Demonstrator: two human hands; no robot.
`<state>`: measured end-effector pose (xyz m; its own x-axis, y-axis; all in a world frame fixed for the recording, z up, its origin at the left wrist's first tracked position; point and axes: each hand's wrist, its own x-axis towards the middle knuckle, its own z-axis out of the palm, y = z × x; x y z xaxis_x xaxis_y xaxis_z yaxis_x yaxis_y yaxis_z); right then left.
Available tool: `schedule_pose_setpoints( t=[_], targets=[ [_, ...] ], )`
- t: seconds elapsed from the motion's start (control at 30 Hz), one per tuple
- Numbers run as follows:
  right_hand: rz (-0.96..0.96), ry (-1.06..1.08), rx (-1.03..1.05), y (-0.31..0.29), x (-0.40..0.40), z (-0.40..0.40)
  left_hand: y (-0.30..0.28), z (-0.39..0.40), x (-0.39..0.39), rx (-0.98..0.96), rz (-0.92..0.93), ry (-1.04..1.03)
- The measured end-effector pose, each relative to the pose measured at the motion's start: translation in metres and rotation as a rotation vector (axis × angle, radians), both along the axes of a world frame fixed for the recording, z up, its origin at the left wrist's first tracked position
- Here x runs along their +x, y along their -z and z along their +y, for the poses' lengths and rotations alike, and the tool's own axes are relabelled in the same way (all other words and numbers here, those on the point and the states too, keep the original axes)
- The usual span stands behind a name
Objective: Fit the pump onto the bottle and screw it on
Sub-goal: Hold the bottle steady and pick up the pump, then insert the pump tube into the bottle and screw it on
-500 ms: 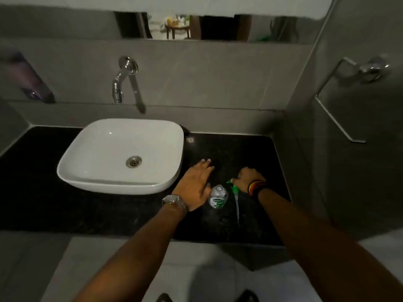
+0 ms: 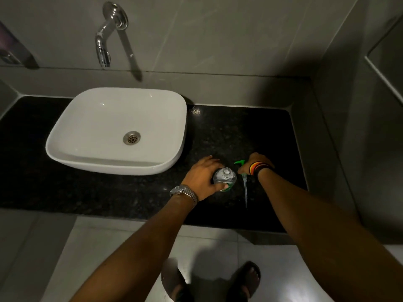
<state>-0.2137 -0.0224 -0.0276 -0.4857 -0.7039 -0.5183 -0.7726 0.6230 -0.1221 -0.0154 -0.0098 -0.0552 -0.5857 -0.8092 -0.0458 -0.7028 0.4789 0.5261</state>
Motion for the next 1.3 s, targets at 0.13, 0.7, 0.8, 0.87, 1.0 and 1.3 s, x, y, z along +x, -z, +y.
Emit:
schedule_pose_setpoints(
  t=[0.13,0.7,0.8,0.87,1.0,1.3],
  targets=[
    [-0.081,0.061,-0.076,0.002,-0.002,-0.001,0.005,0.004,0.001,0.016,0.050,-0.024],
    [-0.551,0.111,-1.092,-0.084,0.017,0.068,-0.018,0.020,-0.006,0.089,0.038,-0.120],
    [-0.564,0.117,-1.117,-0.078,0.018,0.072,-0.017,0.021,-0.005,0.094,0.055,-0.124],
    [-0.570,0.109,-1.114,-0.074,0.020,0.074,-0.017,0.021,-0.005,0.092,0.074,-0.127],
    [-0.585,0.066,-1.064,-0.059,0.026,0.081,-0.016,0.022,-0.005,0.085,0.097,-0.120],
    [-0.652,0.142,-1.165,-0.072,0.018,0.082,-0.016,0.022,-0.005,0.082,0.120,-0.134]
  ],
)
